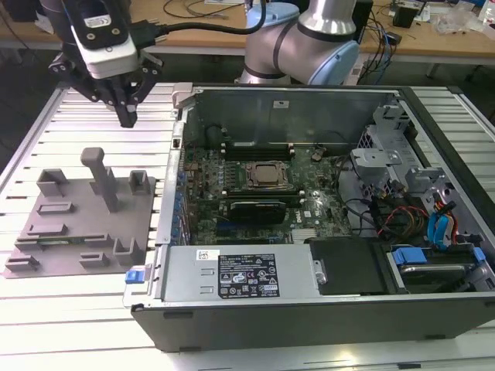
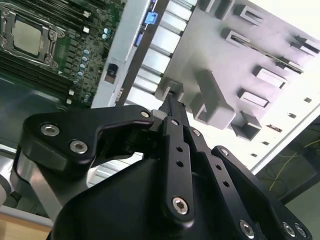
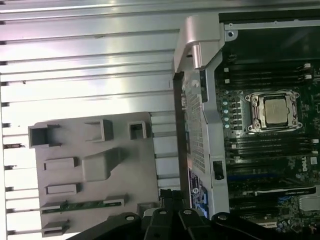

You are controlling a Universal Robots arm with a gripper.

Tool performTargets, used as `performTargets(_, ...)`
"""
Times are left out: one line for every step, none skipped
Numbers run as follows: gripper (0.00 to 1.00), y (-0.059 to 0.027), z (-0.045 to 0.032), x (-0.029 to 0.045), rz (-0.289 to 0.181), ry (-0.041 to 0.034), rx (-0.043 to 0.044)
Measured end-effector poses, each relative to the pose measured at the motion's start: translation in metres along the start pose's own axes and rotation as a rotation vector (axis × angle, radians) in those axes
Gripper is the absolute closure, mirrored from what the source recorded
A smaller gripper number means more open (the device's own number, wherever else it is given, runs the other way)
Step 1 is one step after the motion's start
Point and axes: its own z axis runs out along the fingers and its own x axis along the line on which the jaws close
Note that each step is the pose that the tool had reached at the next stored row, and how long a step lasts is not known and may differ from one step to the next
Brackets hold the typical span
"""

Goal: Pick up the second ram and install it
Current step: 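Reach for the second ram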

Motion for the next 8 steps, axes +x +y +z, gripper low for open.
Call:
performTargets(0.92, -0.0003, -0.0001, 0.0043, 0.000, 0.0001, 0.0000)
performTargets(0.92, -0.0006, -0.0002, 0.0086, 0.000, 0.0001, 0.0000)
performTargets(0.92, -0.0010, -0.0002, 0.0140, 0.000, 0.0000, -0.0001)
performTargets(0.92, -0.0013, -0.0003, 0.0178, 0.000, 0.0000, 0.0000)
performTargets(0.92, -0.0016, -0.0004, 0.0210, 0.000, 0.0000, 0.0000)
performTargets(0.92, -0.0017, -0.0004, 0.0231, 0.000, 0.0000, 0.0000)
performTargets(0.92, -0.0021, -0.0005, 0.0277, 0.000, 0.0000, 0.0000)
performTargets(0.92, -0.0024, -0.0006, 0.0324, 0.000, 0.0000, 0.0000)
